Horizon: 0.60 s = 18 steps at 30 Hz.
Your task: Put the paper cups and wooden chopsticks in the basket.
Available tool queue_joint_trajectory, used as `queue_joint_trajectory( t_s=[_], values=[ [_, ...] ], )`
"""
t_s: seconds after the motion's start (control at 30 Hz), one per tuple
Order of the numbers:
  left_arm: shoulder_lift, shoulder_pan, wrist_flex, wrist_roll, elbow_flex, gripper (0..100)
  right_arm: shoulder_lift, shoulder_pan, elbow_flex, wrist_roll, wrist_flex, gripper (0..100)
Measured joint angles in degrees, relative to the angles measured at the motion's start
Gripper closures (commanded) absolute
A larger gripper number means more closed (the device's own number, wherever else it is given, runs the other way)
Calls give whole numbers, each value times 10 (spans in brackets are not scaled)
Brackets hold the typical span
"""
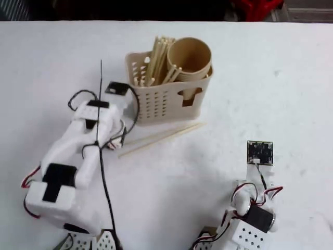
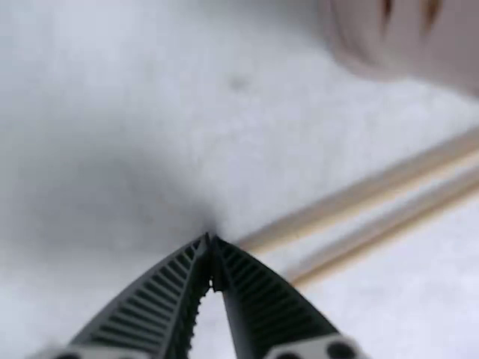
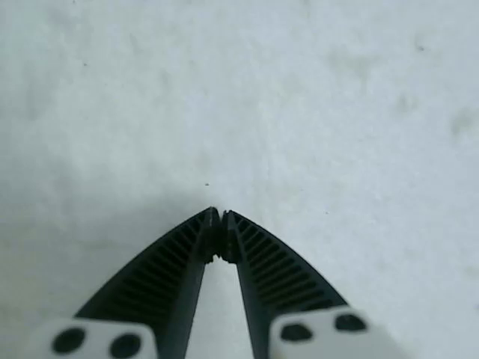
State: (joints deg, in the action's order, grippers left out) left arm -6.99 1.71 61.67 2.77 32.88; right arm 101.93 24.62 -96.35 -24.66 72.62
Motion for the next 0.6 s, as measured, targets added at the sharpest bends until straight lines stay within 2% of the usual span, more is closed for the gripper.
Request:
queue_joint_trajectory(
  t_s=[0.37, 0.47, 0.6],
  values=[
    [286, 11, -17, 15, 179, 973, 0, 0, 0, 0, 0, 981],
    [390, 11, -11, 95, 192, 973, 0, 0, 0, 0, 0, 981],
    [506, 26, 69, 184, 181, 973, 0, 0, 0, 0, 0, 981]
  ],
)
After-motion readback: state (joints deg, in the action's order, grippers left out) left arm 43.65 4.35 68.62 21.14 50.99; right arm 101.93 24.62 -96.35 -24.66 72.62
